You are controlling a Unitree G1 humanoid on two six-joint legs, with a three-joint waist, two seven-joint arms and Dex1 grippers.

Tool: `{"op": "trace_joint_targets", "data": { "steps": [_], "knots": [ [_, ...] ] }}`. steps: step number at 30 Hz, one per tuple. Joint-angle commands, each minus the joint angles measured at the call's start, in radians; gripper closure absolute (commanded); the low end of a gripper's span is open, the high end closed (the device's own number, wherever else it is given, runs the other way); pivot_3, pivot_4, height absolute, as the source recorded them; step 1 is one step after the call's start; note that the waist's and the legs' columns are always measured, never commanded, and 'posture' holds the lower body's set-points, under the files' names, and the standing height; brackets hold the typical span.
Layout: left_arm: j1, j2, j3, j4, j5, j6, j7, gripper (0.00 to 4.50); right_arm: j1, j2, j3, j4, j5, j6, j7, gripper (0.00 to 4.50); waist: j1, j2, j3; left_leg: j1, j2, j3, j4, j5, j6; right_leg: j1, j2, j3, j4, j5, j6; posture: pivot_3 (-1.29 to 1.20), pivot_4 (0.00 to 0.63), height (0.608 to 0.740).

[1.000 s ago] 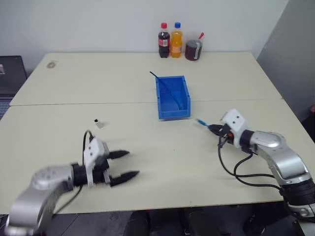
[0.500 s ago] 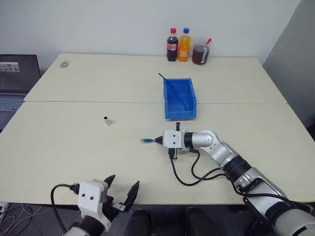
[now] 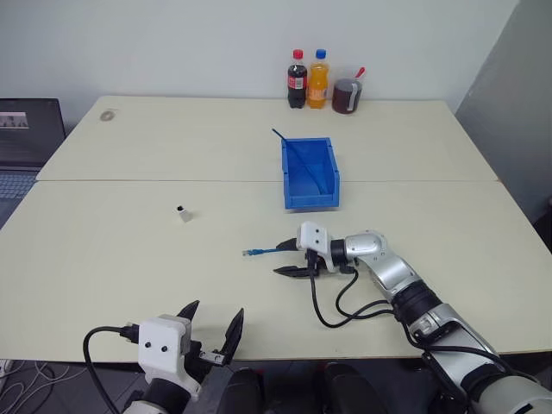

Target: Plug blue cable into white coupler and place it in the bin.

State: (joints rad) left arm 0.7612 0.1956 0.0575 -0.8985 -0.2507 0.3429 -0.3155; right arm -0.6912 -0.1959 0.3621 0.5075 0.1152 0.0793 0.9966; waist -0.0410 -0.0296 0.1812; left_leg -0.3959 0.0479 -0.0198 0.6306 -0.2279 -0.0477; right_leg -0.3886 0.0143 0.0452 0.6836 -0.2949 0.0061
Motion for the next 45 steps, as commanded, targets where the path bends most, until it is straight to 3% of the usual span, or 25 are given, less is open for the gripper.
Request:
{"op": "trace_joint_targets", "data": {
  "steps": [1,3,15,29,35,38,41,45],
  "knots": [
    [-0.024,0.019,0.012,-0.018,-0.029,0.012,-0.002,0.00,-0.069,0.048,-0.084,0.015,0.020,0.050,-0.109,0.53,-0.004,0.000,0.000,0.000,0.000,0.000,0.000,0.000,0.000,0.000,0.000,0.000,0.000,0.000,0.000,0.00,0.150,0.740],
    [-0.030,0.031,0.012,-0.020,-0.034,0.017,-0.007,0.00,-0.087,0.066,-0.097,0.051,0.003,0.053,-0.150,0.12,-0.009,0.000,0.000,0.000,0.000,0.000,0.000,0.000,0.000,0.000,0.000,0.000,0.000,0.000,0.000,0.00,0.150,0.740],
    [-0.029,0.066,0.030,-0.008,-0.064,0.016,-0.011,0.00,-0.034,0.053,-0.043,0.084,-0.120,-0.027,-0.173,0.12,-0.013,0.000,0.000,-0.002,-0.001,0.001,0.000,0.000,0.000,-0.001,0.001,0.000,-0.002,0.000,0.001,0.00,0.150,0.740],
    [-0.086,0.106,0.073,0.028,-0.094,0.032,-0.024,0.00,-0.064,0.082,-0.123,0.060,-0.078,0.002,-0.227,0.12,-0.014,0.000,0.000,-0.001,-0.001,0.000,0.000,0.000,0.000,-0.001,0.001,0.000,-0.001,0.001,0.001,0.00,0.150,0.740],
    [-0.167,0.159,0.113,0.064,-0.126,0.060,-0.059,0.00,-0.052,0.090,-0.159,-0.047,-0.027,0.071,-0.215,0.12,-0.013,0.000,0.000,-0.002,-0.001,0.000,0.000,0.000,0.000,-0.001,0.001,-0.001,-0.001,0.001,0.001,0.00,0.150,0.740],
    [-0.241,0.242,0.181,0.121,-0.152,0.067,-0.129,0.00,-0.030,0.074,-0.204,-0.217,0.081,0.208,-0.172,0.12,-0.012,0.001,0.000,-0.002,0.000,-0.001,0.000,0.000,0.000,-0.001,0.001,-0.001,-0.001,0.001,0.001,0.00,0.150,0.740],
    [-0.380,0.396,0.238,0.256,-0.166,0.070,-0.253,0.00,0.017,-0.010,-0.218,-0.413,0.174,0.359,-0.090,0.12,0.003,0.002,0.001,-0.002,0.000,-0.003,-0.001,0.000,0.000,0.000,0.001,-0.003,-0.001,0.001,0.000,0.00,0.150,0.740],
    [-0.611,0.611,0.182,0.490,-0.210,0.079,-0.515,0.00,0.134,-0.214,-0.188,-0.626,0.200,0.442,0.015,0.12,0.025,0.003,0.002,-0.003,-0.002,-0.005,0.000,0.000,0.000,0.000,0.002,-0.007,-0.001,0.000,0.000,0.00,0.150,0.740]
  ]
}}
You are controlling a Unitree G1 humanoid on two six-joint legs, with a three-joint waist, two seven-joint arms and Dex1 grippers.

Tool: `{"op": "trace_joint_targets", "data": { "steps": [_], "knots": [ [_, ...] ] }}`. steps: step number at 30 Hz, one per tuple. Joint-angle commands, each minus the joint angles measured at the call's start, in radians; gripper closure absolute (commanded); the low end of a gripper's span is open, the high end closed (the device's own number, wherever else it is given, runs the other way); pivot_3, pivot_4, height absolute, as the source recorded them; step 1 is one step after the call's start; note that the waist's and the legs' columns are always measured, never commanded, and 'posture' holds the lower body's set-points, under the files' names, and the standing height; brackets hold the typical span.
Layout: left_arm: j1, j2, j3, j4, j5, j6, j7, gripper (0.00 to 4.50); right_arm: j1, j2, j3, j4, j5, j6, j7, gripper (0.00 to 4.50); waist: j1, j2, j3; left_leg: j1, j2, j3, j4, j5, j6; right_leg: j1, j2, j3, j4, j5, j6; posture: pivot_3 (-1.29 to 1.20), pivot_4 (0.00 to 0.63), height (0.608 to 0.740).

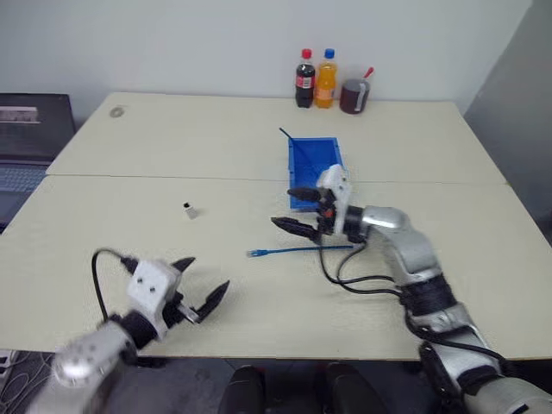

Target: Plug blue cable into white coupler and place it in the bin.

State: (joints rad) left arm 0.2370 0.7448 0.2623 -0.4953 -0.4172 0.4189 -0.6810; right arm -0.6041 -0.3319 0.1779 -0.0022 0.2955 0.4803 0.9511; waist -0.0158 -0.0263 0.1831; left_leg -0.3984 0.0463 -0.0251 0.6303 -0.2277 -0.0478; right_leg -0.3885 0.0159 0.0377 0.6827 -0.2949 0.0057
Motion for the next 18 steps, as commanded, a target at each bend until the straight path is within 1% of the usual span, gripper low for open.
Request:
{"op": "trace_joint_targets", "data": {
  "steps": [1,3,4,5,9,10,12,17,18],
  "knots": [
    [-0.147,0.093,-0.061,0.147,-0.034,-0.019,-0.216,0.00,0.076,-0.121,-0.004,-0.154,0.024,0.050,0.073,0.12,-0.002,0.000,0.000,0.000,0.000,0.001,0.000,0.000,0.000,0.000,0.000,0.001,0.000,0.000,0.000,0.00,0.150,0.740],
    [-0.267,0.127,-0.150,0.284,0.012,-0.084,-0.341,0.00,0.127,-0.184,-0.019,-0.215,0.041,0.074,0.082,0.12,-0.005,0.000,0.000,0.000,-0.001,0.005,0.000,0.000,0.000,0.000,-0.002,0.001,-0.002,0.001,0.002,0.00,0.150,0.740],
    [-0.328,0.127,-0.191,0.360,0.038,-0.125,-0.391,0.00,0.149,-0.206,-0.027,-0.239,0.048,0.084,0.081,0.12,-0.007,0.001,0.000,-0.001,-0.002,0.007,0.000,0.000,0.000,-0.001,-0.002,0.003,-0.003,0.001,0.003,0.00,0.150,0.740],
    [-0.397,0.115,-0.233,0.442,0.061,-0.157,-0.435,0.00,0.171,-0.225,-0.038,-0.261,0.052,0.095,0.075,0.12,-0.015,0.001,0.000,-0.001,-0.002,0.008,0.000,0.000,0.000,-0.001,-0.002,0.003,-0.003,0.001,0.003,0.00,0.150,0.740],
    [-0.626,0.052,-0.368,0.748,0.170,-0.308,-0.556,0.00,0.230,-0.256,-0.078,-0.333,0.073,0.146,0.019,0.12,-0.019,0.000,0.000,-0.001,0.000,0.008,0.000,0.000,0.000,-0.002,0.001,0.003,-0.002,0.001,0.004,0.00,0.150,0.740],
    [-0.683,0.031,-0.407,0.843,0.216,-0.382,-0.582,0.00,0.256,-0.257,-0.095,-0.365,0.072,0.161,-0.013,0.12,-0.017,0.000,0.000,-0.001,0.000,0.008,0.000,0.000,0.000,-0.002,0.001,0.004,-0.001,0.001,0.004,0.00,0.150,0.740],
    [-0.754,-0.001,-0.446,0.973,0.267,-0.483,-0.618,0.00,0.288,-0.258,-0.115,-0.408,0.071,0.181,-0.056,0.12,-0.018,0.000,0.000,-0.002,0.000,0.007,0.000,0.000,0.000,-0.003,0.002,0.003,-0.001,0.001,0.004,0.00,0.150,0.740],
    [-0.866,-0.088,-0.482,1.186,0.311,-0.593,-0.679,0.00,0.383,-0.258,-0.171,-0.518,0.098,0.248,-0.139,0.12,-0.013,0.000,0.000,-0.003,-0.001,0.008,0.000,0.000,0.000,-0.003,0.001,0.003,-0.001,0.001,0.004,0.00,0.150,0.740],
    [-0.885,-0.107,-0.484,1.226,0.322,-0.619,-0.679,0.18,0.401,-0.257,-0.182,-0.539,0.105,0.260,-0.157,0.09,-0.009,-0.001,0.000,-0.002,-0.001,0.008,0.000,0.000,0.000,-0.003,0.001,0.003,-0.001,0.001,0.004,0.00,0.150,0.740]
  ]
}}
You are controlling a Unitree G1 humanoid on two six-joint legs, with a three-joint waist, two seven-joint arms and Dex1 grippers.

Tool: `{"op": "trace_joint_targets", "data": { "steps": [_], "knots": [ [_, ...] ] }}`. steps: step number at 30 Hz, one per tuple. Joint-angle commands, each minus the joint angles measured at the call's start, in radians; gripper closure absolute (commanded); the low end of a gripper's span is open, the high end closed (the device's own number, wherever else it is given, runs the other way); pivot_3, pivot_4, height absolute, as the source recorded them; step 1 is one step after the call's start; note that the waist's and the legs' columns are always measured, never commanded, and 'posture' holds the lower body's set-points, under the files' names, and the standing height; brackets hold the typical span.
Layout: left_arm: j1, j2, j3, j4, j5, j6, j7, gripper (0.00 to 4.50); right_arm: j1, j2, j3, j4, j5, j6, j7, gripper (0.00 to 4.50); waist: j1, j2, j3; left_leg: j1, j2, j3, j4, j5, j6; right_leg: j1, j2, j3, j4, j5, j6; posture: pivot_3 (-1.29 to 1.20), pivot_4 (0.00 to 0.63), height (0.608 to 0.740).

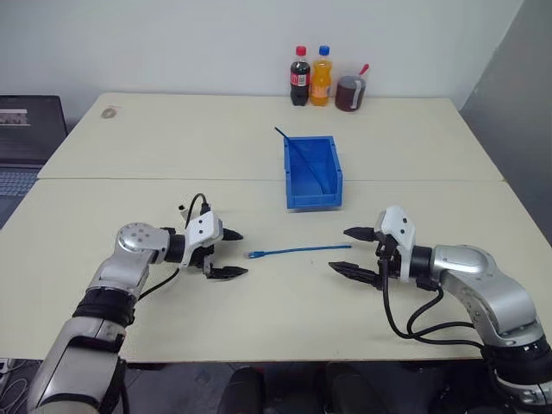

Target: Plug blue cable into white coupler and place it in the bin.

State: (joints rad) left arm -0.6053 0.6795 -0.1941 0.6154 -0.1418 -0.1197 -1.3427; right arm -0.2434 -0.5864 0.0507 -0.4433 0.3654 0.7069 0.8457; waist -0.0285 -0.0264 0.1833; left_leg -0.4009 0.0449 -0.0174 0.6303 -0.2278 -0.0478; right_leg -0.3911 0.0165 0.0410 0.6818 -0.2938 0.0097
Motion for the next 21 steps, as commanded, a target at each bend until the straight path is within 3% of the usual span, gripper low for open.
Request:
{"op": "trace_joint_targets", "data": {
  "steps": [1,3,17,21],
  "knots": [
    [-0.057,-0.054,-0.027,0.150,0.055,-0.102,-0.019,0.38,0.052,-0.002,-0.061,-0.112,0.042,0.043,-0.066,0.08,0.004,-0.001,0.000,0.000,0.000,0.000,0.001,0.000,0.000,0.001,0.000,-0.001,0.000,0.000,0.000,0.00,0.150,0.740],
    [-0.078,-0.073,-0.019,0.193,0.050,-0.113,-0.040,0.65,0.072,-0.001,-0.074,-0.134,0.047,0.056,-0.092,0.08,0.006,0.000,-0.001,0.001,-0.001,0.000,0.001,0.000,0.000,0.002,-0.001,0.000,0.000,0.001,0.002,0.00,0.150,0.740],
    [-0.068,-0.083,-0.004,0.201,0.054,-0.114,-0.100,4.07,0.088,0.004,-0.084,-0.157,0.082,0.068,-0.183,0.08,0.001,0.000,-0.001,0.000,-0.001,0.000,0.006,0.000,0.000,0.003,0.000,0.001,0.000,0.003,0.005,0.00,0.150,0.740],
    [-0.042,-0.068,0.002,0.166,0.052,-0.103,-0.111,4.28,0.080,-0.002,-0.070,-0.142,0.080,0.055,-0.176,0.08,-0.001,0.000,-0.001,0.000,0.000,0.000,0.006,0.000,0.000,0.003,0.000,0.001,0.000,0.003,0.005,0.00,0.150,0.740]
  ]
}}
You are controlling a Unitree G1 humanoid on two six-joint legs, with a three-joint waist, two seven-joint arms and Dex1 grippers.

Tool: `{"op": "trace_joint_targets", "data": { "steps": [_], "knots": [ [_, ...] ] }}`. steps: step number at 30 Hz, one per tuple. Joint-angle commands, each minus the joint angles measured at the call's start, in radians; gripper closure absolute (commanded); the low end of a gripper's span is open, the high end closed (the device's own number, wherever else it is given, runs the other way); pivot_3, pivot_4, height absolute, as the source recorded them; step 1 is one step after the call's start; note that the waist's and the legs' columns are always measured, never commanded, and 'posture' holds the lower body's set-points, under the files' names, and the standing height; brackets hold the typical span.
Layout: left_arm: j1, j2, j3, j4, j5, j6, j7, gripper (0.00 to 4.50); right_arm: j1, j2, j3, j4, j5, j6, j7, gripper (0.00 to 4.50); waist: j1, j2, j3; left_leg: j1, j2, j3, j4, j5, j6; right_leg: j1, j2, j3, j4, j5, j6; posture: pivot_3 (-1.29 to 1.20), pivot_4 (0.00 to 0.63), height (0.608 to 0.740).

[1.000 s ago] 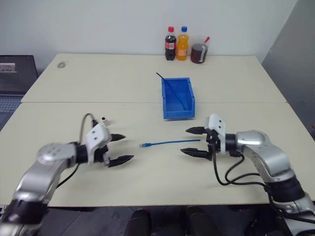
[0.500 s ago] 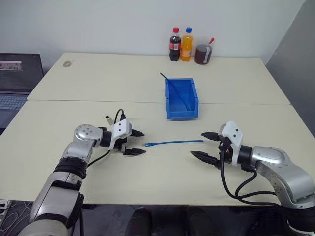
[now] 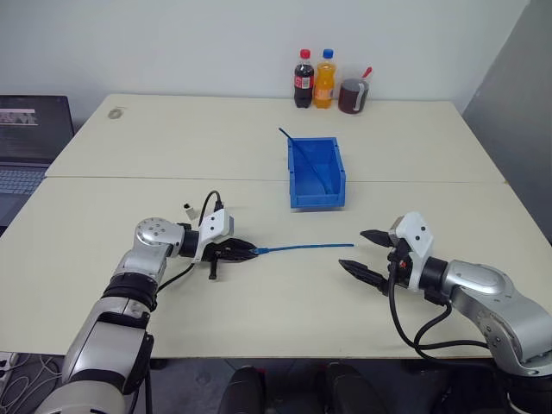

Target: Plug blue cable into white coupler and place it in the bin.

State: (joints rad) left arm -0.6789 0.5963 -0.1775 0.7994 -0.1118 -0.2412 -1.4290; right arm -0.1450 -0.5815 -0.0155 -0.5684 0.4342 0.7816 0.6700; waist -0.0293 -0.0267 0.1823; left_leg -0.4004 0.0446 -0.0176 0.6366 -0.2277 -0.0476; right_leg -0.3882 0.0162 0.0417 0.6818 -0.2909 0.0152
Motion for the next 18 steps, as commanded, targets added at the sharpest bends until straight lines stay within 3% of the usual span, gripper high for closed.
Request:
{"op": "trace_joint_targets", "data": {
  "steps": [1,4,5,9,11,14,18],
  "knots": [
    [0.036,0.016,-0.009,-0.026,0.019,0.027,-0.019,4.28,-0.023,-0.007,-0.001,-0.011,0.010,-0.022,-0.001,0.08,0.000,0.000,0.000,0.000,0.000,0.000,0.000,0.000,0.000,0.000,0.000,0.000,0.000,0.000,0.000,0.00,0.150,0.740],
    [0.042,0.015,0.024,-0.085,-0.015,0.136,0.004,4.28,-0.038,0.003,0.009,-0.007,0.012,-0.020,-0.006,0.08,-0.003,0.000,0.000,0.000,0.000,0.000,0.000,0.000,0.000,0.000,0.000,0.000,0.000,0.000,0.000,0.00,0.150,0.740],
    [0.040,0.013,0.050,-0.142,-0.059,0.254,0.016,4.28,-0.041,0.010,0.008,-0.012,0.027,-0.007,-0.008,0.08,-0.003,0.000,0.000,0.000,0.000,0.000,0.000,0.000,0.000,0.000,0.000,0.000,0.000,0.000,0.000,0.00,0.150,0.740],
    [0.064,0.038,0.200,-0.550,-0.435,0.970,0.092,4.28,-0.037,0.071,-0.069,-0.039,0.201,0.126,-0.033,0.08,-0.004,-0.002,0.001,-0.002,0.001,-0.003,0.000,0.000,0.000,-0.001,0.000,0.000,0.000,0.000,0.000,0.00,0.150,0.740],
    [0.102,0.031,0.277,-0.741,-0.625,1.235,0.176,4.28,-0.045,0.110,-0.109,-0.032,0.309,0.201,-0.053,0.08,-0.004,-0.002,0.002,-0.006,0.003,-0.007,0.003,0.000,0.000,-0.002,0.000,-0.002,0.000,0.000,0.000,0.00,0.150,0.740],
    [0.150,-0.044,0.378,-0.896,-0.816,1.458,0.343,4.28,-0.082,0.202,-0.170,0.014,0.520,0.311,-0.122,0.08,-0.004,-0.001,0.001,-0.006,0.003,-0.008,0.003,0.000,0.000,-0.001,-0.001,-0.001,0.000,0.000,0.000,0.00,0.150,0.740],
    [0.209,-0.138,0.466,-0.987,-0.985,1.612,0.523,4.28,-0.158,0.260,-0.215,0.098,0.729,0.413,-0.215,0.08,-0.005,-0.001,0.001,-0.003,0.002,-0.007,0.003,0.000,0.000,0.001,-0.002,0.000,0.001,0.000,0.000,0.00,0.150,0.740]
  ]
}}
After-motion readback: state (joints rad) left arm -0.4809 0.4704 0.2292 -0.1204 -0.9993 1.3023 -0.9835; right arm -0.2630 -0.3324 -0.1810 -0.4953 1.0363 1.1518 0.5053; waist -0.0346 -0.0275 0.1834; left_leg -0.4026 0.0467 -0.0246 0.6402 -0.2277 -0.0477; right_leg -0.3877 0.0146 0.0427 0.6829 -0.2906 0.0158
